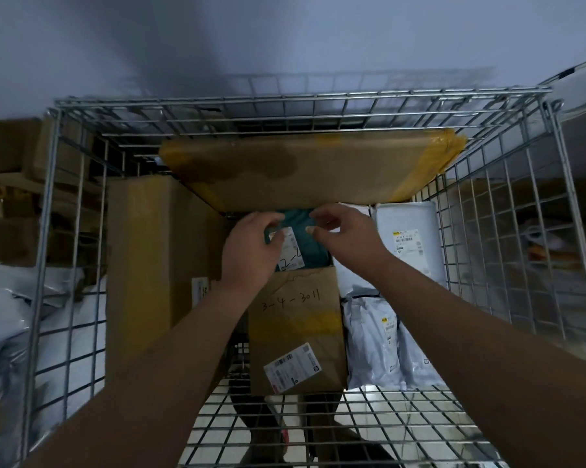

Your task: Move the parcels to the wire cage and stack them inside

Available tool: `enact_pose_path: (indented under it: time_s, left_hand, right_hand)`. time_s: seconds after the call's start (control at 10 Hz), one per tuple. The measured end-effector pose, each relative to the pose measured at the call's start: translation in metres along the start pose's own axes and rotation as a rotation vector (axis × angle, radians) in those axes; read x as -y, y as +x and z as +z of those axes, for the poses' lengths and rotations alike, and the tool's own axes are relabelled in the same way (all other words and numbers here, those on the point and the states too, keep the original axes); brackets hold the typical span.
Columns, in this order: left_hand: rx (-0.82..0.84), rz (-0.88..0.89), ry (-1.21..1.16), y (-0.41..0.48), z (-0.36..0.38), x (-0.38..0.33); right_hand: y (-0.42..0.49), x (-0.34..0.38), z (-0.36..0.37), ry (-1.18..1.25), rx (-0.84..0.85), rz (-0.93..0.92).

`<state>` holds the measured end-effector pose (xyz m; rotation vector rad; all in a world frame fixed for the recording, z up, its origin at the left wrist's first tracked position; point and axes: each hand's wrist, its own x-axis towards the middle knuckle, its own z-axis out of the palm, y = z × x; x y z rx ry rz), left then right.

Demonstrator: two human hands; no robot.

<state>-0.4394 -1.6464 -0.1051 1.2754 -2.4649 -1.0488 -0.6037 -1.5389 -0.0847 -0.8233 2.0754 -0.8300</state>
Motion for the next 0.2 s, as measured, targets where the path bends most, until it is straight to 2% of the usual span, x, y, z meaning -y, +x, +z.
enact_pose_path:
  time_s: [0.2]
  left_hand:
    - [-0.034, -0.078, -0.171, -0.045, -0.005, 0.001]
  right_hand:
    - [-0.040, 0.003, 0.022, 0.015, 0.012, -0.004]
